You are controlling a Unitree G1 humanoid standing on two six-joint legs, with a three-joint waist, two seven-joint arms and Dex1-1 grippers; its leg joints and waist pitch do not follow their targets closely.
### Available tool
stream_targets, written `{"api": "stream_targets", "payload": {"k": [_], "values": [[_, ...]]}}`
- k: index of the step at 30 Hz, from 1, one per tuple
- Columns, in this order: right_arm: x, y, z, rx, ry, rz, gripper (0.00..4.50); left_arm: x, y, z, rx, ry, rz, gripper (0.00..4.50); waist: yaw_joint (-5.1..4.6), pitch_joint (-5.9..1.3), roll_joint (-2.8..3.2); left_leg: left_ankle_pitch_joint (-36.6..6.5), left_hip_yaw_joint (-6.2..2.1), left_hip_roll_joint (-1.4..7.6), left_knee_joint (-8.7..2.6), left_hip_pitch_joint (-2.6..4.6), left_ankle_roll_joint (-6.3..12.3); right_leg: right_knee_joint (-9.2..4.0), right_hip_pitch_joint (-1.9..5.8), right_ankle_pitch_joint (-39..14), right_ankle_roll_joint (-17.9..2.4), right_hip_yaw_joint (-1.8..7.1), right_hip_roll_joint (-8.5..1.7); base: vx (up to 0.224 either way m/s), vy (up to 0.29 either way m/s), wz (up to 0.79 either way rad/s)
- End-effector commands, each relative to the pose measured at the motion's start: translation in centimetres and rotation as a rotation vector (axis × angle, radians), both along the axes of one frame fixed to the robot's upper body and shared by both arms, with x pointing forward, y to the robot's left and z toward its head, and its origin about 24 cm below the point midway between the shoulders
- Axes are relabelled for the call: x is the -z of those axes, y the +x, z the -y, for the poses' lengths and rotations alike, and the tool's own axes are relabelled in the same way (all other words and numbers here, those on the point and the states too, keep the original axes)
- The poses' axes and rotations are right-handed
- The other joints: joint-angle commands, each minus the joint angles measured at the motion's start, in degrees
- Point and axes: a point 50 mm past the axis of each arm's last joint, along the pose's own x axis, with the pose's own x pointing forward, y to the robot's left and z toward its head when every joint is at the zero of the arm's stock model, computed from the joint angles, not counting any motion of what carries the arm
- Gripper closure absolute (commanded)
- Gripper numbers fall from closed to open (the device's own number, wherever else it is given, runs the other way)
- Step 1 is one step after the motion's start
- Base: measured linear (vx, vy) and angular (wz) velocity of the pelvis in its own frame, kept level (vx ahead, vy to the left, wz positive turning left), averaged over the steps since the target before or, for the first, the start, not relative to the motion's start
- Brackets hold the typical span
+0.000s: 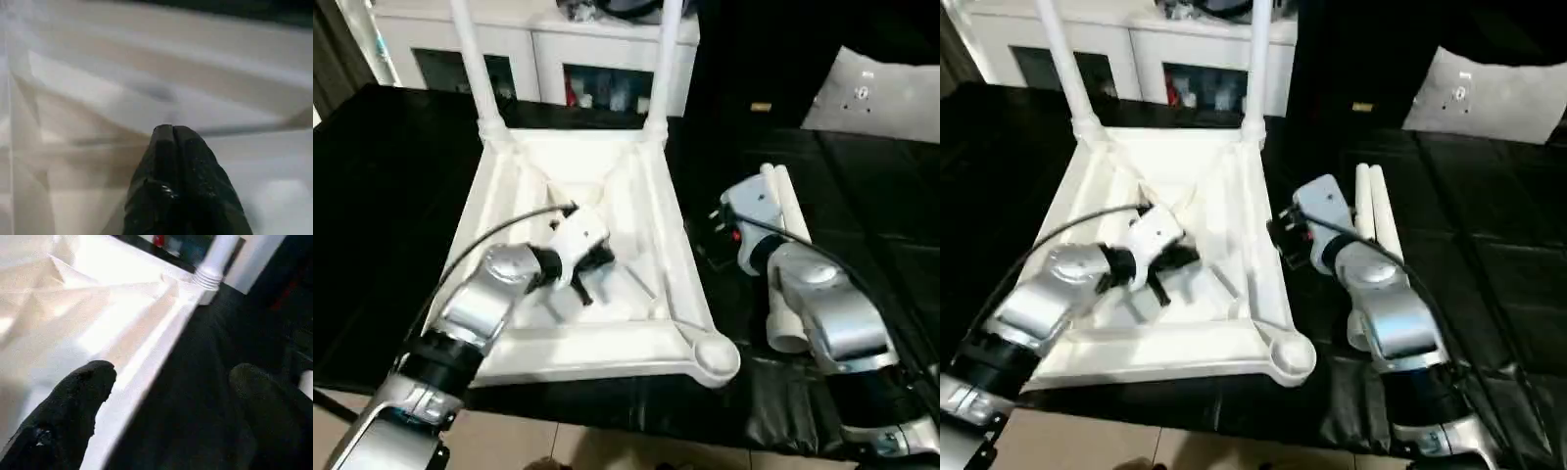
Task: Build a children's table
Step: Rotate table base
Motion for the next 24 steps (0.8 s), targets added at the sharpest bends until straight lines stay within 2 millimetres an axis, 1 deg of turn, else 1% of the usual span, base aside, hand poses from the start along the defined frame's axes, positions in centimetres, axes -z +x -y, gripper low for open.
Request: {"api": "stream_targets", "payload": {"k": [1,2,3,4,5,7,8,9,10,11,12,13,14,15,16,17,18,19,20,21,22,23,24], "values": [[-0.7,-0.4,0.8,-0.003,0.013,0.011,0.0,-0.4,-0.7,0.0,0.047,-0.028,-0.008,4.46,0.39,-4.48,0.29,-8.7,-1.34,3.76,-3.97,0.78,0.82,-3.61,3.31,-12.9,-9.5,4.07,-5.71,0.0,0.0,0.0],[-0.8,-0.5,1.0,-0.008,0.007,0.015,0.0,-0.5,-1.0,-0.1,0.061,-0.032,-0.013,4.46,0.28,-4.45,0.34,-8.4,-1.08,3.45,-3.85,0.81,1.14,-3.68,3.07,-12.2,-9.7,4.06,-5.39,0.0,0.0,0.0],[-0.9,-0.9,1.4,-0.024,0.0,0.006,0.0,-0.8,-1.9,-0.3,0.109,-0.038,-0.025,4.46,0.43,-4.51,0.4,-8.3,-1.2,3.53,-3.86,0.84,0.91,-3.45,3.28,-12.2,-9.8,4.05,-5.57,0.0,0.0,0.0],[-0.9,-1.2,1.6,-0.039,-0.002,0.001,0.0,-1.0,-2.4,-0.3,0.148,-0.031,-0.023,4.46,0.58,-4.32,0.43,-8.8,-1.16,3.69,-3.99,0.76,1.02,-3.63,3.22,-12.9,-9.6,4.14,-5.64,0.0,0.0,0.0],[-1.0,-1.6,1.9,-0.041,-0.012,-0.005,0.0,-1.1,-3.1,-0.5,0.201,-0.018,-0.017,4.46,0.55,-4.18,0.41,-9.4,-1.11,3.6,-4.03,0.77,1.06,-3.74,3.12,-13.7,-9.4,4.14,-5.53,0.0,0.0,0.0],[-0.9,-1.8,2.1,-0.041,-0.02,-0.019,0.0,-1.1,-3.6,-0.6,0.236,-0.012,-0.027,4.46,0.5,-4.07,0.49,-10.2,-1.17,3.48,-4.13,0.84,0.92,-3.99,3.05,-15.8,-8.8,4.06,-5.4,0.0,0.0,0.0],[-0.7,-2.5,2.2,-0.078,-0.017,-0.076,0.0,-1.3,-4.5,-0.9,0.312,-0.014,-0.078,4.29,0.52,-3.96,0.5,-12.1,-1.24,3.4,-4.14,1.04,0.48,-4.38,2.97,-19.4,-8.0,3.98,-5.47,0.0,0.0,0.0],[-0.6,-2.9,2.2,-0.101,-0.011,-0.096,0.0,-1.4,-4.9,-1.0,0.333,-0.01,-0.095,4.16,0.67,-3.82,0.55,-12.8,-1.31,3.47,-4.27,1.17,0.34,-4.49,2.96,-20.9,-7.5,4.0,-5.5,0.0,0.0,0.0],[-0.6,-2.9,2.2,-0.103,-0.01,-0.097,0.0,-1.4,-4.9,-1.0,0.336,-0.009,-0.096,4.16,0.68,-3.71,0.57,-13.3,-1.32,3.58,-4.32,1.21,0.3,-4.62,2.79,-21.6,-7.3,4.06,-5.51,0.0,0.0,0.0],[-0.6,-3.2,2.1,-0.12,-0.009,-0.103,0.0,-1.5,-5.3,-1.0,0.367,-0.004,-0.111,4.05,0.55,-3.58,0.63,-14.6,-1.33,3.46,-4.36,1.33,-0.05,-4.83,2.61,-23.3,-6.9,3.94,-5.41,0.0,0.0,0.0],[-0.4,-3.7,2.1,-0.144,-0.015,-0.111,0.0,-1.7,-6.0,-0.7,0.413,-0.001,-0.142,4.05,0.54,-3.62,0.59,-14.7,-1.34,3.45,-4.35,1.27,-0.15,-4.91,2.66,-23.6,-6.6,3.95,-5.47,0.0,0.0,0.0],[-0.4,-3.7,2.1,-0.144,-0.015,-0.111,0.0,-1.7,-6.0,-0.7,0.413,-0.001,-0.142,3.85,0.57,-3.68,0.56,-14.6,-1.38,3.53,-4.34,1.31,-0.37,-4.82,2.71,-23.7,-6.4,3.99,-5.55,0.0,0.0,0.0],[-0.3,-3.9,2.0,-0.155,-0.019,-0.115,0.0,-1.8,-6.3,-0.5,0.439,0.0,-0.154,3.76,0.58,-3.61,0.57,-14.4,-1.36,3.38,-4.34,1.23,-0.29,-5.01,2.64,-24.2,-6.1,3.97,-5.44,0.0,0.0,0.0],[-0.3,-4.2,2.0,-0.166,-0.018,-0.12,0.0,-1.7,-6.6,-0.3,0.456,0.001,-0.17,3.7,0.63,-3.69,0.53,-14.2,-1.35,3.38,-4.29,1.25,-0.32,-4.92,2.69,-24.1,-6.1,4.0,-5.52,0.0,0.0,0.0],[-0.3,-4.5,2.0,-0.175,-0.015,-0.124,0.0,-1.6,-6.7,-0.2,0.462,0.008,-0.183,3.65,0.59,-3.6,0.64,-14.0,-1.36,3.36,-4.32,1.18,-0.28,-5.01,2.62,-24.1,-6.1,3.97,-5.41,0.0,0.0,0.0],[-0.3,-4.7,2.0,-0.182,-0.011,-0.129,0.0,-1.5,-6.8,0.0,0.467,0.015,-0.194,3.55,0.54,-3.59,0.54,-14.2,-1.33,3.28,-4.29,1.14,-0.18,-5.06,2.68,-24.4,-5.9,3.93,-5.37,0.0,0.0,0.0],[-0.4,-5.0,2.0,-0.194,-0.008,-0.138,0.0,-1.1,-6.8,0.1,0.463,0.041,-0.194,3.42,0.59,-3.66,0.83,-14.1,-1.42,3.28,-4.23,1.21,-0.21,-5.01,2.63,-24.8,-5.6,3.89,-5.37,0.0,0.0,0.0],[-0.5,-5.5,2.0,-0.211,-0.007,-0.15,0.0,-0.3,-6.6,0.2,0.436,0.083,-0.217,3.32,0.45,-3.66,0.81,-14.0,-1.38,3.25,-4.26,1.14,-0.09,-5.22,2.7,-24.4,-5.0,3.92,-5.12,0.0,0.0,0.0],[-0.5,-5.7,2.0,-0.218,-0.006,-0.156,0.0,0.2,-6.4,0.2,0.427,0.111,-0.217,3.27,0.56,-3.68,0.96,-14.2,-1.39,3.25,-4.18,1.28,-0.09,-5.14,2.61,-24.3,-4.9,3.94,-5.14,0.0,0.0,0.0],[-0.5,-5.7,2.1,-0.22,-0.005,-0.158,0.0,0.4,-6.3,0.3,0.424,0.121,-0.216,3.25,0.4,-3.7,0.77,-13.9,-1.41,3.11,-4.17,1.05,0.24,-5.2,2.75,-24.4,-4.4,3.86,-5.09,0.0,0.0,0.0],[-0.5,-5.8,2.1,-0.221,-0.008,-0.159,0.0,0.5,-6.2,0.3,0.416,0.132,-0.215,3.18,0.48,-3.92,0.85,-13.3,-1.46,3.13,-4.13,1.06,0.26,-5.18,2.79,-24.3,-4.5,3.84,-5.2,0.0,0.0,0.0],[-0.5,-5.9,2.2,-0.221,-0.016,-0.161,0.0,0.9,-5.9,0.3,0.401,0.167,-0.195,3.18,0.48,-3.95,0.85,-13.0,-1.43,3.13,-4.06,1.02,0.26,-5.21,2.78,-24.0,-4.5,3.87,-5.21,0.0,0.0,0.0],[-0.5,-6.1,2.3,-0.221,-0.025,-0.161,0.0,1.2,-5.2,0.4,0.363,0.22,-0.142,3.18,0.44,-3.86,1.05,-12.9,-1.49,3.13,-4.1,0.89,0.25,-5.24,2.84,-23.9,-4.5,3.8,-5.12,0.0,0.0,0.0]]}}
